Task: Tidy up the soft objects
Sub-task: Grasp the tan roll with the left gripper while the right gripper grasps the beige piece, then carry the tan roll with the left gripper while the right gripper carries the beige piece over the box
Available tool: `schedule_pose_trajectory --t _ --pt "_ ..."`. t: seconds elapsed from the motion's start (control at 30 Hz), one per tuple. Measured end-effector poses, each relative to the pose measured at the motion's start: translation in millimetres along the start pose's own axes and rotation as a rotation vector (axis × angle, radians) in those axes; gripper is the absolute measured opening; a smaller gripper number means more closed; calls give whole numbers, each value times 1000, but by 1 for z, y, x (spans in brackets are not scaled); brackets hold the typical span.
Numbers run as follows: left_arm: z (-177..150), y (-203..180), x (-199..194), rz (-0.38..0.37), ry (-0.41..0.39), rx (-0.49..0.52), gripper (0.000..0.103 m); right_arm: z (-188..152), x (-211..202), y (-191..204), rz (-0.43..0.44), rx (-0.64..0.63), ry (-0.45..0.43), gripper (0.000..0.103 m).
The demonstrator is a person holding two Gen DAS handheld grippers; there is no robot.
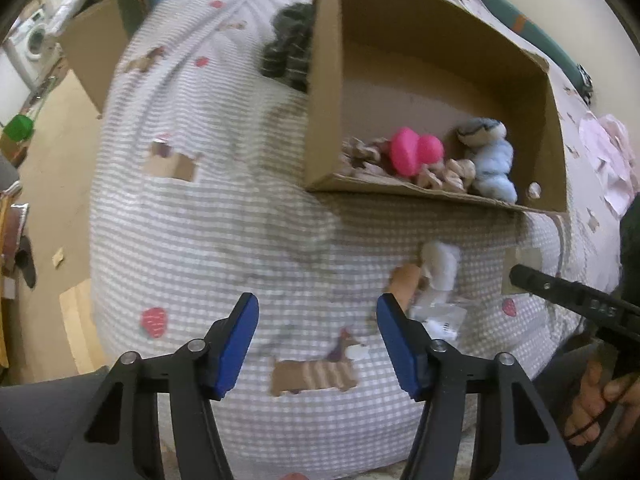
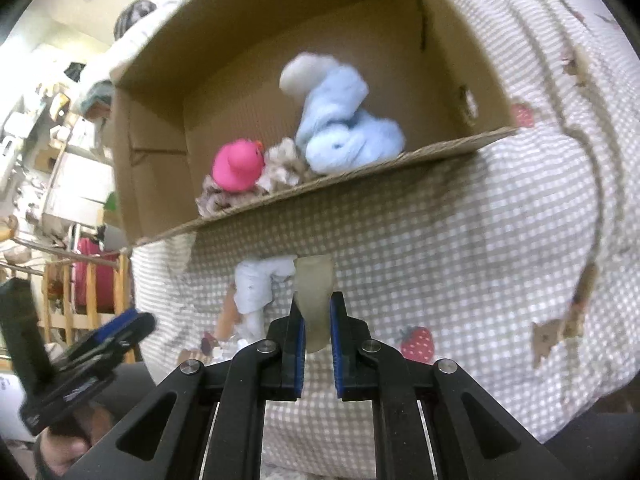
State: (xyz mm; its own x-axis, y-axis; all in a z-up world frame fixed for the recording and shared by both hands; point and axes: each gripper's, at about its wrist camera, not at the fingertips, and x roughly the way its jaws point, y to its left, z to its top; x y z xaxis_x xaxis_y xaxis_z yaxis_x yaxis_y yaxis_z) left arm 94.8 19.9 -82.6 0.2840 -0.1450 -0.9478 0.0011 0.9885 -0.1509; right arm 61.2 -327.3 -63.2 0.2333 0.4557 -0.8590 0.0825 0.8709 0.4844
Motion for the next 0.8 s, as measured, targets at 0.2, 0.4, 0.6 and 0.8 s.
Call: schedule_pose_trajectory --t 0.2,0.4,0.6,0.8 --pt "6 -23 29 -51 74 3 56 -4 -20 -12 50 15 -32 13" --pt "12 -44 58 -44 133 17 45 -2 -30 -21 76 30 -50 13" --pt "18 -46 65 -88 151 -23 5 -6 -39 -31 84 53 -66 13" --pt "17 -28 42 -99 97 -73 5 -6 -41 -32 96 64 -71 13"
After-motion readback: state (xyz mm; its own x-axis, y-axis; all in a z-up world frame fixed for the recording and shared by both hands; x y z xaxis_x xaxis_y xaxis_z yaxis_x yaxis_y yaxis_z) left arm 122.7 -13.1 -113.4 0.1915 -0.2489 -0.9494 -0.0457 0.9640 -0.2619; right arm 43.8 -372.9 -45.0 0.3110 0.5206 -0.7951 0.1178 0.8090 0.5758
